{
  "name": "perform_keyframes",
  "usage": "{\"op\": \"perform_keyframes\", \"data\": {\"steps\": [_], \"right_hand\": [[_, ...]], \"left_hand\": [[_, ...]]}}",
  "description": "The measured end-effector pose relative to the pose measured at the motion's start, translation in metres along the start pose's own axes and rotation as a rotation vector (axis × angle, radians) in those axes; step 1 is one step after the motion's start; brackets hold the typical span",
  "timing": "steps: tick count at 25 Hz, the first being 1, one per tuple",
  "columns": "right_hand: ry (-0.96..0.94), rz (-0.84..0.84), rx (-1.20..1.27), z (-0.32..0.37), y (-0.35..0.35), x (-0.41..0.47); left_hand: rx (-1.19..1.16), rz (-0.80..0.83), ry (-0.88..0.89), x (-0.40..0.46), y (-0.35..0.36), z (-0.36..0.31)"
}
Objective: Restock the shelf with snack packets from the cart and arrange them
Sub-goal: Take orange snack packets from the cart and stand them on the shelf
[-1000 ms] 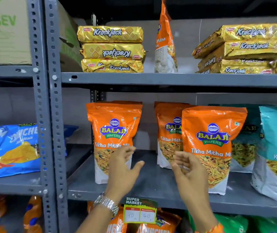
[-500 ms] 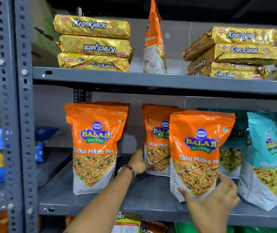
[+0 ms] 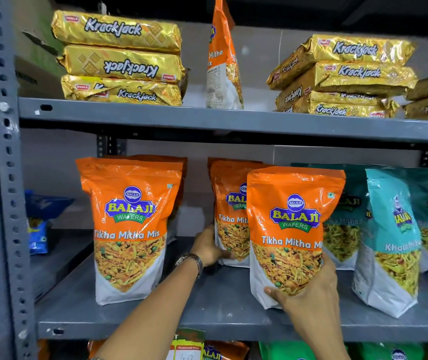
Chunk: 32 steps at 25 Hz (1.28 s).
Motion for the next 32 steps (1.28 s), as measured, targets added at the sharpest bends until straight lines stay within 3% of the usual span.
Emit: {"op": "perform_keyframes", "data": {"steps": [2, 4, 5, 7, 9, 10, 13, 17, 20, 32], "right_hand": [[-0.026, 0.008, 0.004, 0.005, 0.001, -0.002], [-0.046, 0.028, 0.024, 0.011, 0.003, -0.005], [-0.054, 0.039, 0.040, 0.014, 0.005, -0.007], [-0.069, 0.076, 0.075, 0.021, 0.010, -0.011], [-0.077, 0.132, 0.098, 0.027, 0.018, -0.014], [-0.072, 0.166, 0.104, 0.028, 0.021, -0.014], [-0.032, 0.268, 0.125, 0.026, 0.023, -0.003], [0.090, 0.232, 0.440, 0.036, 0.010, 0.054], [0.137, 0.299, 0.611, 0.055, 0.022, 0.094], [0.090, 0.307, 0.628, 0.077, 0.050, 0.118]], "left_hand": [[-0.012, -0.111, -0.028, -0.005, -0.014, -0.001], [-0.133, -0.295, -0.124, -0.020, -0.036, -0.001], [-0.218, -0.308, -0.145, -0.029, -0.041, 0.000], [-0.346, -0.092, -0.079, -0.046, -0.029, -0.009], [-0.339, 0.194, 0.029, -0.067, -0.012, -0.021], [-0.306, 0.244, 0.062, -0.073, -0.010, -0.023], [-0.221, 0.145, 0.102, -0.079, -0.015, -0.026], [-0.085, 0.029, 0.181, -0.089, -0.017, -0.032], [-0.040, -0.033, 0.204, -0.096, -0.019, -0.032], [0.098, -0.178, 0.172, -0.104, -0.037, -0.035]]}}
Point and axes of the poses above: each hand's wrist, its own x-axis towards the middle knuckle, its own y-axis out of the palm, z = x × y, the point moved 9 cm from there along x, towards the middle knuckle, and after that the axes turned 12 degrees about -z, right-handed, at the moved point
